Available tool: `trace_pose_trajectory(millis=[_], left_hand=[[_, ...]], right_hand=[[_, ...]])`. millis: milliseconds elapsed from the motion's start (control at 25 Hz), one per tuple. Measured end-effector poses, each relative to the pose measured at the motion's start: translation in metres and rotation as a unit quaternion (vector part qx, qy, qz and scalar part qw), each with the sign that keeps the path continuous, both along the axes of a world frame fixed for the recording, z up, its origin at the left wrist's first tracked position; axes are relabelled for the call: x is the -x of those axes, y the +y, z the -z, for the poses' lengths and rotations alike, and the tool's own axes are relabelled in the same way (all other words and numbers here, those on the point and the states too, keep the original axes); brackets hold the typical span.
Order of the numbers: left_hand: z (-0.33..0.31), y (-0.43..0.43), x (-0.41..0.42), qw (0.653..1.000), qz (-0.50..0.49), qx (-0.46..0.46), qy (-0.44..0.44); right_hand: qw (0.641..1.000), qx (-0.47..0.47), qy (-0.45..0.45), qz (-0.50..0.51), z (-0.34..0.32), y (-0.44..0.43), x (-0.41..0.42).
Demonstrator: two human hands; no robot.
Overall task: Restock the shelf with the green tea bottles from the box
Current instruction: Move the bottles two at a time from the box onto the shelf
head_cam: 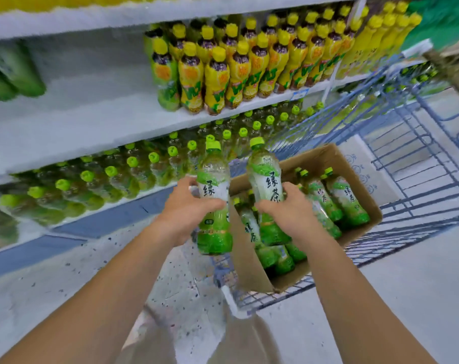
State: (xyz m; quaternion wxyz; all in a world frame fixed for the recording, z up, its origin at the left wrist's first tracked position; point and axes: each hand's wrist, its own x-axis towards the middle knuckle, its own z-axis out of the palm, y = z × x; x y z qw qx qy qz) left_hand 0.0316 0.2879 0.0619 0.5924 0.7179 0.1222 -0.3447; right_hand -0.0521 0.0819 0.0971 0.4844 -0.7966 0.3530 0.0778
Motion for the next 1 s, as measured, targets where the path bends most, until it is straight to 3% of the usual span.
trace_pose_trajectory(millis=[480, 760, 1000], left_hand=[[-0.067, 0.217, -0.045, 0.994, -0.065, -0.001, -0.093], [-0.045, 0.255, -0.123, 0.972, -0.116, -0.066, -0.196], [-0.002, 0.271, -0.202, 0.938, -0.163, -0.074, -0.296]], right_hand=[[0.997, -0.023, -0.042, -0.061, -0.058, 0.2, -0.069], [0.979, -0.093, -0.122, -0.135, -0.006, 0.256, -0.166], [0.968, -0.061, -0.199, -0.143, 0.052, 0.271, -0.272]])
